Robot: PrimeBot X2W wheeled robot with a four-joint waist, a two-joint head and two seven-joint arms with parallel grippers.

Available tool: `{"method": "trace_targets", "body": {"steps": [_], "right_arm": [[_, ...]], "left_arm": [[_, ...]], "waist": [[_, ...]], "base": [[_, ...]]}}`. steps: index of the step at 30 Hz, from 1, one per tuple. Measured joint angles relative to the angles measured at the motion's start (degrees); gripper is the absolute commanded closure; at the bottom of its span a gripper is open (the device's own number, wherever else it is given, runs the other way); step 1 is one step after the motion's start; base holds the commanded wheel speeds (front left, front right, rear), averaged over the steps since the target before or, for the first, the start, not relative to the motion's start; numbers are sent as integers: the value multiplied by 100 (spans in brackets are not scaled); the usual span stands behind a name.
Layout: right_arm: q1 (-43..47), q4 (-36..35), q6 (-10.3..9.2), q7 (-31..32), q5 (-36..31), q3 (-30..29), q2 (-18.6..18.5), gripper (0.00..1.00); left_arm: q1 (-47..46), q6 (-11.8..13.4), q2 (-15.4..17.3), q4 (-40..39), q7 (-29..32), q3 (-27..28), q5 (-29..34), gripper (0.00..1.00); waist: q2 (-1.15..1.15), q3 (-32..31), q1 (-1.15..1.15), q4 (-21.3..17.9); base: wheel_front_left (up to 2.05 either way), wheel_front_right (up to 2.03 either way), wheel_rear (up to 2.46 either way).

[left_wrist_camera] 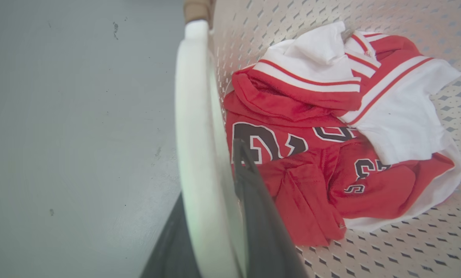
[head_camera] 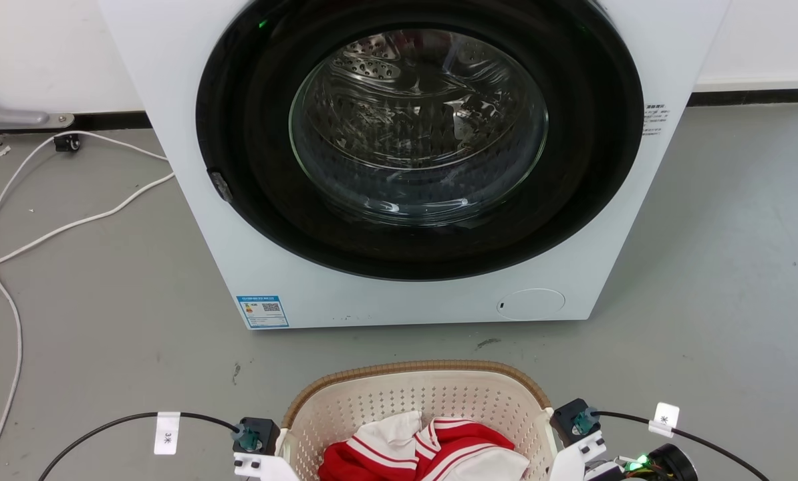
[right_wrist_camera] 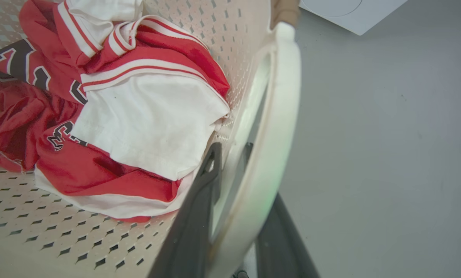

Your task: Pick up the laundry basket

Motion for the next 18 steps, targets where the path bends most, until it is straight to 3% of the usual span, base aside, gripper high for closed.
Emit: {"method": "trace_targets", "body": {"steps": [18], "right_arm": [[0, 0, 0, 1, 14, 2, -7, 100]], "left_arm": [[-3, 0, 0, 1, -15, -56, -51, 100]], "waist": [[0, -7, 0, -3]], "base": [[0, 0, 0]]}}
